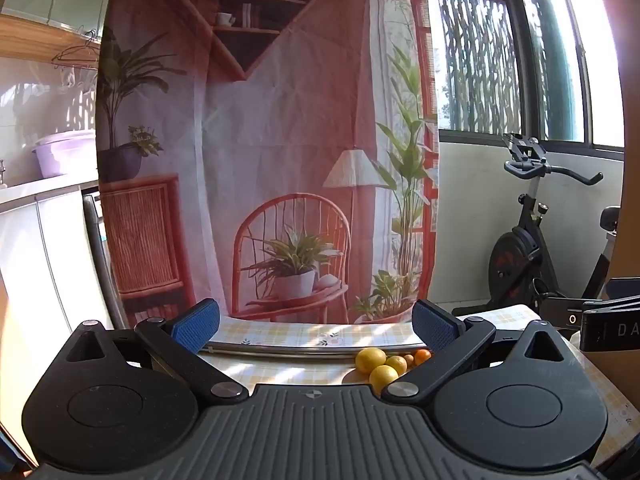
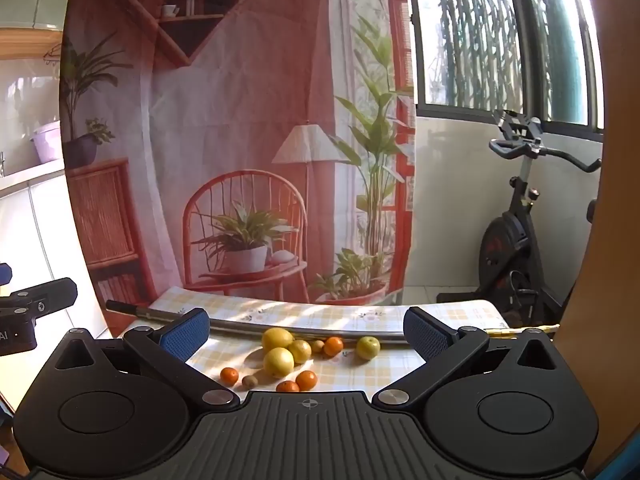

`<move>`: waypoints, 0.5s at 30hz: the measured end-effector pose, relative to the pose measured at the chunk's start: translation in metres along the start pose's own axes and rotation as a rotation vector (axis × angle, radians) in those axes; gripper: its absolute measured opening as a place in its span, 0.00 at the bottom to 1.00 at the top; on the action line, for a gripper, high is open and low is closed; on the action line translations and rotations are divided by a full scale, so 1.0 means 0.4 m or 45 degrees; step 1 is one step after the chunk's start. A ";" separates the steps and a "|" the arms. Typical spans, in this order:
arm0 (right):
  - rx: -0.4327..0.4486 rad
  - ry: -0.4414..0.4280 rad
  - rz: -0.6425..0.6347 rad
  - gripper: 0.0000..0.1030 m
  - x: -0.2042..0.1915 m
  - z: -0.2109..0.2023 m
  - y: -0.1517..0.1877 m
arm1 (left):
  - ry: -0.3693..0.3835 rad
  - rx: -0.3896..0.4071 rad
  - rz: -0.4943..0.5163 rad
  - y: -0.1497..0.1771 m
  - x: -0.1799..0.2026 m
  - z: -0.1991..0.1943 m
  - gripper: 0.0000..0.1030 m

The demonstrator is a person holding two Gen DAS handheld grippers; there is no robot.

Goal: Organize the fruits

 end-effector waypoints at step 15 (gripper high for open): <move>-0.005 0.004 0.028 1.00 0.013 0.008 0.018 | -0.006 0.039 -0.031 -0.008 -0.014 -0.006 1.00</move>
Point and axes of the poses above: each gripper's, at about its wrist camera, not at the fingertips, and z roughly the way its jaws point, x to its right, y to its underside, the point moved 8 cm from there along z, roughly the way its jaws point, and after that the axes turned 1 degree about -x, right-handed, at the moved point
